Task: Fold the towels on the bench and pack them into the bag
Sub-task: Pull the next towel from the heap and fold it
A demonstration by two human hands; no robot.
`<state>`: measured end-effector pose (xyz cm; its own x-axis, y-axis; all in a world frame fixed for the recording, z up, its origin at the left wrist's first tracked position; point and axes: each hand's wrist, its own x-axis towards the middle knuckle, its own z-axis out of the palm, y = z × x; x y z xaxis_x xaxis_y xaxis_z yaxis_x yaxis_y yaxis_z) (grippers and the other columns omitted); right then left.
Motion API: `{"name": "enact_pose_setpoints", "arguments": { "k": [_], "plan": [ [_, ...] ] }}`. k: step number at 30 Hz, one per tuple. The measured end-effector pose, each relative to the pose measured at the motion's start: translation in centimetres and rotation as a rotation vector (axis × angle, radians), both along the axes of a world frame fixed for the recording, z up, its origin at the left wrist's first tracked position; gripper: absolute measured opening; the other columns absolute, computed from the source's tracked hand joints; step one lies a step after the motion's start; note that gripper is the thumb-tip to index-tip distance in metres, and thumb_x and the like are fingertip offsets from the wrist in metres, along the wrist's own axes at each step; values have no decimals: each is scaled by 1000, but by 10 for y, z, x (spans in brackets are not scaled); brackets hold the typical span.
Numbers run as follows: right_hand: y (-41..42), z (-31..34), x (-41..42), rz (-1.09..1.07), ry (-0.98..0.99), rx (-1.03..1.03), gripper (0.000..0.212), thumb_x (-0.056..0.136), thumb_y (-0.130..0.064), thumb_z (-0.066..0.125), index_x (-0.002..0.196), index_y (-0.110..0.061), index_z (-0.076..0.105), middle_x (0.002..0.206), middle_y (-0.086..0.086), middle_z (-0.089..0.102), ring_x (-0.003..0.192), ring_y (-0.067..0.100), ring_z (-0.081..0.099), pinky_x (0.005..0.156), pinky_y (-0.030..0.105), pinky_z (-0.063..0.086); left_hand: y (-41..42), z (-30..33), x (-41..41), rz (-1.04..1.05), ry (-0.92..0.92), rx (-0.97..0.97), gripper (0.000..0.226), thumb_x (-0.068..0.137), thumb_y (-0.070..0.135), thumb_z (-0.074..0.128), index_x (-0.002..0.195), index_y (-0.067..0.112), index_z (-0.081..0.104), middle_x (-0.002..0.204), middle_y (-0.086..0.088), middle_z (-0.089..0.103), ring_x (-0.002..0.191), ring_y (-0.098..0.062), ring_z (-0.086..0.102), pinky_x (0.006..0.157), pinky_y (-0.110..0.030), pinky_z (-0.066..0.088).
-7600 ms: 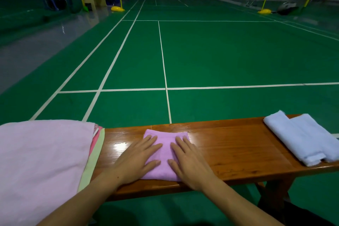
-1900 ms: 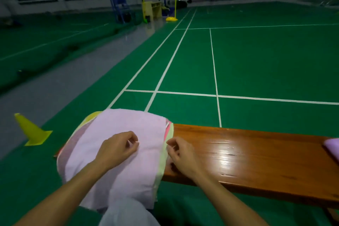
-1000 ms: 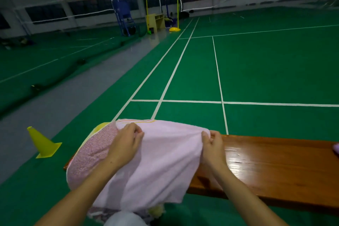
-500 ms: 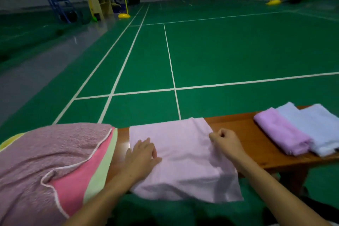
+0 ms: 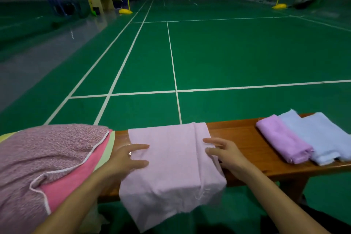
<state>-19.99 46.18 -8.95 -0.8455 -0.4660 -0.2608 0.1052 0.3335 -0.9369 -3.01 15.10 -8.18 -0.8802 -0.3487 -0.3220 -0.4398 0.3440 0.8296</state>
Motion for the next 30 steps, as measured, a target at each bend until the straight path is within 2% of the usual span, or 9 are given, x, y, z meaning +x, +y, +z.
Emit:
{"name": "enact_pose_setpoints", "arguments": {
  "k": [3, 6, 10, 12, 15, 17, 20, 26, 30],
  "plan": [
    [-2, 8, 2, -48, 12, -23, 19, 96, -22, 76, 112, -32, 80, 127, -13, 64, 112, 9, 60, 81, 27, 55, -5, 19, 5, 44, 122, 42, 33, 88, 10, 84, 118, 20, 77, 125, 9, 65, 107, -4, 63, 68, -11, 53],
    [-1, 24, 5, -130, 37, -130, 18, 95, -22, 77, 112, -28, 80, 122, -11, 70, 109, 13, 65, 76, 28, 58, -19, 38, 3, 126, 218, -21, 22, 83, 20, 89, 104, 24, 83, 115, 13, 72, 110, -9, 68, 79, -20, 58],
    [5, 45, 1, -216, 197, -190, 22, 92, -23, 80, 114, -27, 79, 117, -8, 76, 110, 17, 70, 90, 39, 63, -34, 62, 0, 245, 308, 37, 23, 76, 21, 92, 97, 29, 83, 111, 4, 76, 102, -20, 73, 86, -40, 64],
    [7, 58, -5, -219, 275, -214, 29, 91, -22, 82, 120, -24, 78, 118, -8, 77, 111, 15, 72, 92, 35, 62, -34, 77, -3, 243, 374, 50, 27, 75, 17, 92, 98, 29, 83, 109, 5, 77, 102, -21, 74, 88, -39, 63],
    [6, 81, -12, -215, 413, -268, 36, 89, -16, 83, 125, -18, 77, 115, -8, 78, 108, 7, 73, 90, 23, 60, -33, 105, -6, 226, 512, 33, 32, 78, 9, 90, 107, 20, 82, 105, 4, 79, 95, -13, 76, 82, -26, 62],
    [3, 98, -14, -250, 527, -288, 39, 88, -13, 85, 126, -14, 76, 115, -6, 78, 104, 3, 73, 92, 23, 59, -33, 125, -6, 223, 589, -37, 36, 79, 11, 90, 113, 19, 80, 107, 4, 78, 89, -4, 74, 81, -23, 61],
    [2, 124, -12, -321, 741, -263, 42, 87, -10, 84, 128, -14, 74, 113, -5, 77, 95, -4, 70, 91, 22, 57, -33, 149, -5, 245, 668, -177, 39, 79, 18, 92, 116, 23, 80, 109, 10, 76, 99, -11, 72, 91, -35, 61],
    [8, 160, 6, -432, 1138, -43, 31, 87, -19, 86, 116, -12, 80, 95, -6, 76, 78, 12, 70, 83, 24, 56, -23, 181, -1, 311, 778, -531, 34, 81, 24, 90, 113, 20, 80, 102, 6, 74, 92, -15, 67, 88, -41, 61],
    [16, 176, 18, -477, 1188, 45, 15, 89, -27, 83, 97, -15, 79, 81, -1, 73, 75, 19, 65, 74, 45, 57, -19, 194, 7, 357, 866, -626, 20, 82, 27, 89, 97, 19, 78, 96, 1, 70, 86, -21, 63, 76, -36, 56]
  ]
}}
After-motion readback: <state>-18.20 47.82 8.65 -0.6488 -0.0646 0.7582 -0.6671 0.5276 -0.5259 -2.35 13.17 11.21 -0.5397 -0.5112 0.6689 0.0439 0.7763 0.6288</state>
